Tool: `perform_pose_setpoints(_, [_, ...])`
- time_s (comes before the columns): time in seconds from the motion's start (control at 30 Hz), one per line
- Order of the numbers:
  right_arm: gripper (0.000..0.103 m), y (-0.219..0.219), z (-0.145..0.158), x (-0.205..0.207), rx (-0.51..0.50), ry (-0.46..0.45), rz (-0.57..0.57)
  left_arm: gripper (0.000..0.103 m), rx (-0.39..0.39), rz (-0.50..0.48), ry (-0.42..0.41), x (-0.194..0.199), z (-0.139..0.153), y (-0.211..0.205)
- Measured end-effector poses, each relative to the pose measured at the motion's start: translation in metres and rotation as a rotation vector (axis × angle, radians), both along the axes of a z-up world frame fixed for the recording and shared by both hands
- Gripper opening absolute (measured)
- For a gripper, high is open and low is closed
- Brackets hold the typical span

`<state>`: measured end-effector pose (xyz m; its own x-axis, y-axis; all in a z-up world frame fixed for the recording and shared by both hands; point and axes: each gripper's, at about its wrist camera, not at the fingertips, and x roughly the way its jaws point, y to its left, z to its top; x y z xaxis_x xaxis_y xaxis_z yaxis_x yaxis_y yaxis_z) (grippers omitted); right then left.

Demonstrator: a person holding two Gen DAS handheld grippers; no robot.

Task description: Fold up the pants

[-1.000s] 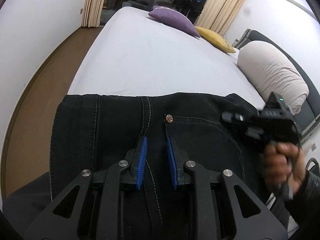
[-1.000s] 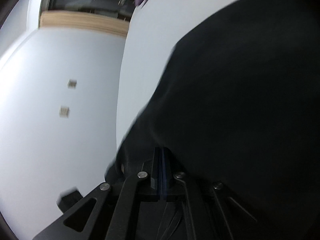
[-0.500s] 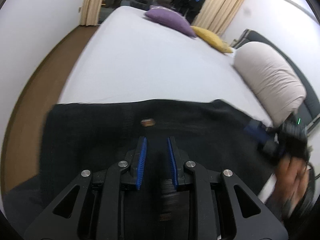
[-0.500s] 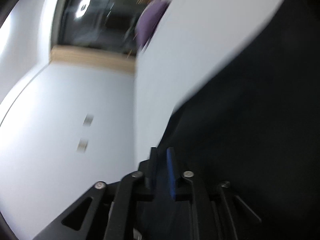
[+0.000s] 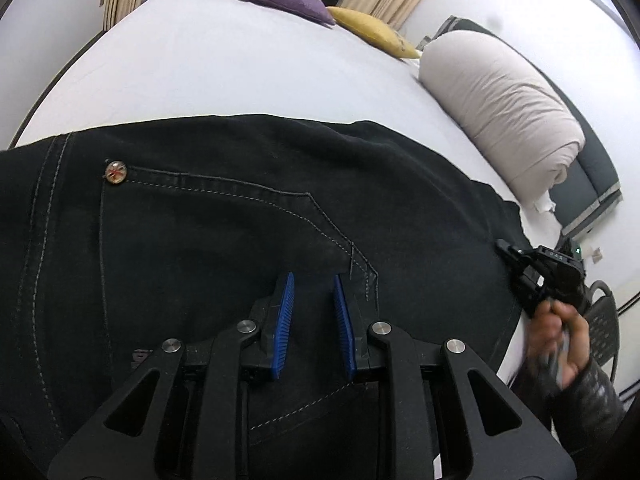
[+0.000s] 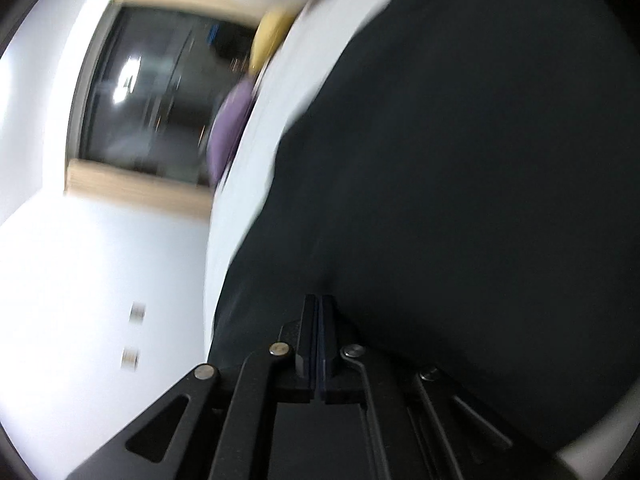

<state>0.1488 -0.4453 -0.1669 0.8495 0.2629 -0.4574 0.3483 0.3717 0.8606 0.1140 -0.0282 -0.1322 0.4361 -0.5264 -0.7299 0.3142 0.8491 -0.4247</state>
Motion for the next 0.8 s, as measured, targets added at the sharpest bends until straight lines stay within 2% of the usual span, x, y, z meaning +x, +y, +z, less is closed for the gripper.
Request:
perform_pose_setpoints(0.13, [0.000, -0.116, 0.006, -0.055, -0.072, 0.069, -0.243, 0.020, -0.004, 0.015, 0.000, -0.004, 0.003, 0.007])
perform_pose_setpoints(0.23, [0.000, -0.148, 0.020, -0.061, -0.123, 0.156, -0.377, 0.020, 0.036, 0.039, -0.010, -0.010, 0.013, 0.011])
perform_pose_setpoints(0.27, [0.000, -0.162, 0.026, -0.064, -0.133, 0.154, -0.374, 0.020, 0.048, 0.046, -0.013, -0.012, 0.018, 0.011])
perform_pose_setpoints(0.3, [0.009, -0.157, 0.036, -0.060, -0.147, 0.136, -0.347, 0.020, 0.048, 0.054, -0.014, -0.013, 0.023, 0.012])
perform_pose_setpoints(0.33, [0.009, -0.145, 0.046, -0.053, -0.158, 0.098, -0.292, 0.020, 0.025, 0.062, -0.015, -0.012, 0.029, 0.010])
perform_pose_setpoints(0.4, [0.011, -0.085, 0.059, -0.023, -0.136, 0.015, -0.153, 0.020, -0.040, 0.063, -0.022, -0.007, 0.041, 0.005])
perform_pose_setpoints(0.47, [0.019, -0.030, 0.065, 0.012, -0.109, -0.048, 0.005, 0.020, -0.061, 0.024, -0.022, 0.005, 0.046, -0.021])
perform_pose_setpoints(0.53, [0.027, 0.033, 0.063, 0.059, -0.082, -0.077, 0.160, 0.020, -0.040, -0.022, -0.033, 0.015, 0.045, -0.049])
perform_pose_setpoints(0.6, [0.027, 0.074, 0.049, 0.096, -0.048, -0.044, 0.267, 0.020, -0.014, -0.068, -0.039, 0.026, 0.038, -0.075])
perform_pose_setpoints(0.67, [0.027, 0.103, 0.042, 0.133, -0.024, -0.024, 0.334, 0.020, 0.020, -0.103, -0.012, 0.035, 0.023, -0.094])
perform_pose_setpoints(0.7, [0.025, 0.113, 0.027, 0.143, -0.005, 0.007, 0.359, 0.020, 0.044, -0.114, 0.005, 0.037, 0.013, -0.097])
perform_pose_setpoints(0.73, [0.006, 0.110, 0.015, 0.139, 0.013, 0.028, 0.353, 0.020, 0.042, -0.119, 0.013, 0.039, 0.007, -0.096])
perform_pose_setpoints(0.77, [0.000, 0.096, 0.003, 0.144, 0.055, 0.019, 0.339, 0.020, 0.004, -0.123, 0.017, 0.039, 0.002, -0.089])
perform_pose_setpoints(0.8, [0.000, 0.088, -0.001, 0.141, 0.076, -0.007, 0.323, 0.020, -0.024, -0.122, 0.027, 0.041, 0.001, -0.084])
